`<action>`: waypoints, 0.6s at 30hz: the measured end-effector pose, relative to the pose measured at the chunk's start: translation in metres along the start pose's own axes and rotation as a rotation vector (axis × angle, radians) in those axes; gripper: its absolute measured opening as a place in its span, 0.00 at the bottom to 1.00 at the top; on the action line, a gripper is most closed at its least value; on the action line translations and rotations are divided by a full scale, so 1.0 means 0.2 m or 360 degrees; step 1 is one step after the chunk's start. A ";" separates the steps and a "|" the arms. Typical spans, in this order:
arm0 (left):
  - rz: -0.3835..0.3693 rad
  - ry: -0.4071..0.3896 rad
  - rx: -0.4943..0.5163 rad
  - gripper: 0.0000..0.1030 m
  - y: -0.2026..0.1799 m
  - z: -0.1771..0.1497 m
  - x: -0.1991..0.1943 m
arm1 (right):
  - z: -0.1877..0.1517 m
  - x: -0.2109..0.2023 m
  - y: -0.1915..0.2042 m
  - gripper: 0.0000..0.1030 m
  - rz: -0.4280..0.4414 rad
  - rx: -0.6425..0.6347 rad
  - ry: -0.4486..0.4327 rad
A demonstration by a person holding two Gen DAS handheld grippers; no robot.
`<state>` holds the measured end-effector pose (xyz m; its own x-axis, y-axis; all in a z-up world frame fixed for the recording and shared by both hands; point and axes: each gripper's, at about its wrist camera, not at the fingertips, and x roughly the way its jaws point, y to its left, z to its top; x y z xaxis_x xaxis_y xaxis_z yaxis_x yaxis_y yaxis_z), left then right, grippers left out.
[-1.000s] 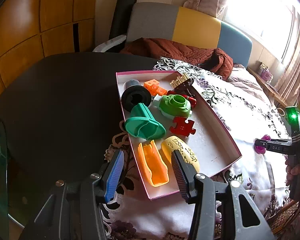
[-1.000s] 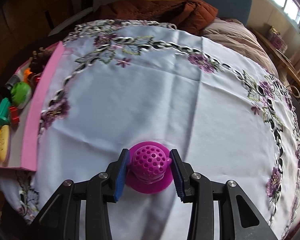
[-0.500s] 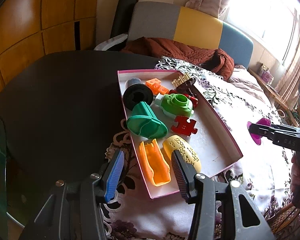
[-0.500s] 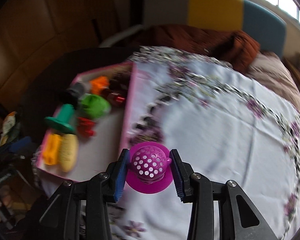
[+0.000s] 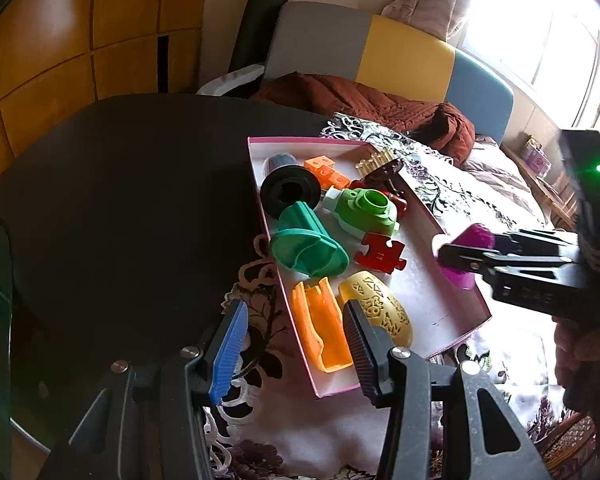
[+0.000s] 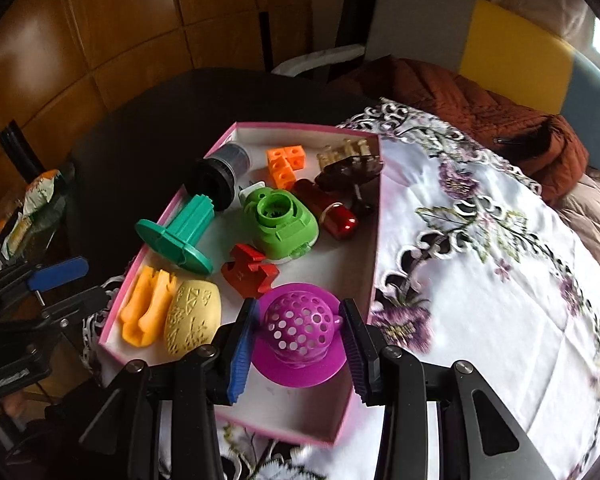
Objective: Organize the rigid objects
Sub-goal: 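Carry the magenta suction cup into the tray with the right tool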
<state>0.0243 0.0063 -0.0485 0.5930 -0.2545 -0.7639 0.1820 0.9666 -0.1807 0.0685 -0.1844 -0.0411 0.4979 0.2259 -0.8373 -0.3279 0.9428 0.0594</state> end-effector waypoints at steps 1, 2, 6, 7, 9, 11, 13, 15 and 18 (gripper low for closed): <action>0.0001 0.0005 -0.0003 0.48 0.00 0.00 0.00 | 0.01 0.03 0.01 0.40 -0.0006 -0.0017 0.0013; 0.0002 0.0009 -0.0006 0.48 0.00 0.00 0.01 | 0.03 0.07 0.01 0.40 -0.0015 -0.0040 0.0036; 0.0005 0.0023 -0.0005 0.48 0.00 -0.01 0.02 | 0.06 0.21 0.03 0.40 -0.0089 -0.0116 0.0109; 0.0006 0.0023 0.0000 0.48 0.00 -0.01 0.02 | 0.07 0.23 0.02 0.40 -0.0111 -0.0106 0.0107; 0.0007 0.0025 0.0007 0.48 0.00 -0.01 0.02 | 0.10 0.26 -0.01 0.40 -0.0091 -0.0063 0.0116; 0.0006 0.0025 0.0004 0.48 0.00 -0.01 0.02 | 0.09 0.27 0.00 0.40 -0.0121 -0.0103 0.0131; 0.0009 0.0029 0.0000 0.48 0.00 -0.01 0.02 | 0.06 0.29 -0.01 0.40 -0.0107 -0.0092 0.0157; 0.0010 0.0037 -0.0001 0.48 -0.01 -0.01 0.03 | 0.05 0.30 -0.02 0.40 -0.0084 -0.0070 0.0151; 0.0016 0.0035 0.0012 0.48 -0.01 -0.01 0.03 | 0.05 0.30 -0.03 0.40 -0.0088 -0.0045 0.0131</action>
<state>0.0256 0.0020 -0.0544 0.5775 -0.2439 -0.7791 0.1819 0.9688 -0.1685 0.1076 -0.1737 -0.0865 0.4488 0.1516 -0.8807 -0.3246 0.9459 -0.0026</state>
